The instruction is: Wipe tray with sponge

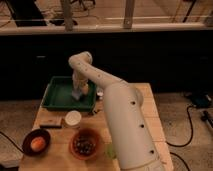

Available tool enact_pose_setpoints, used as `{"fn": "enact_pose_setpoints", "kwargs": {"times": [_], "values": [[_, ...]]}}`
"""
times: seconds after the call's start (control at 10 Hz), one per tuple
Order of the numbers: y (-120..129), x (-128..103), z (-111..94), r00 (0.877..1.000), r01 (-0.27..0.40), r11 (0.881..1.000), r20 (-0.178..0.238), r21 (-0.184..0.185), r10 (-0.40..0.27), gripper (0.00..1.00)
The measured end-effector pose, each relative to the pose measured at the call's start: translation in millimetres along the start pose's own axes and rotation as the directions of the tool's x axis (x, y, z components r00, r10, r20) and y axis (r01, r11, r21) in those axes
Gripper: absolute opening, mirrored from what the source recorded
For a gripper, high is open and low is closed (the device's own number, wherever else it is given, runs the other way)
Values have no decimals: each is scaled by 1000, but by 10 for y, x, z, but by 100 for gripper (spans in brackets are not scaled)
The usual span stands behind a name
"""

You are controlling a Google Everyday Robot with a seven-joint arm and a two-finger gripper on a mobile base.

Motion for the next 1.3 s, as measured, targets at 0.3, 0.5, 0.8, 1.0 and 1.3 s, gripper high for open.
{"fn": "enact_pose_setpoints", "kwargs": {"times": [0.3,0.5,0.8,1.0,1.3], "values": [[-47,-187,2,998,35,999,55,19,-36,5],[-30,-172,0,998,33,999,55,18,-34,5],[-43,-187,3,998,35,999,56,19,-36,5],[-42,-184,1,998,34,999,56,19,-35,5],[-39,-181,1,998,34,999,56,19,-35,5]]}}
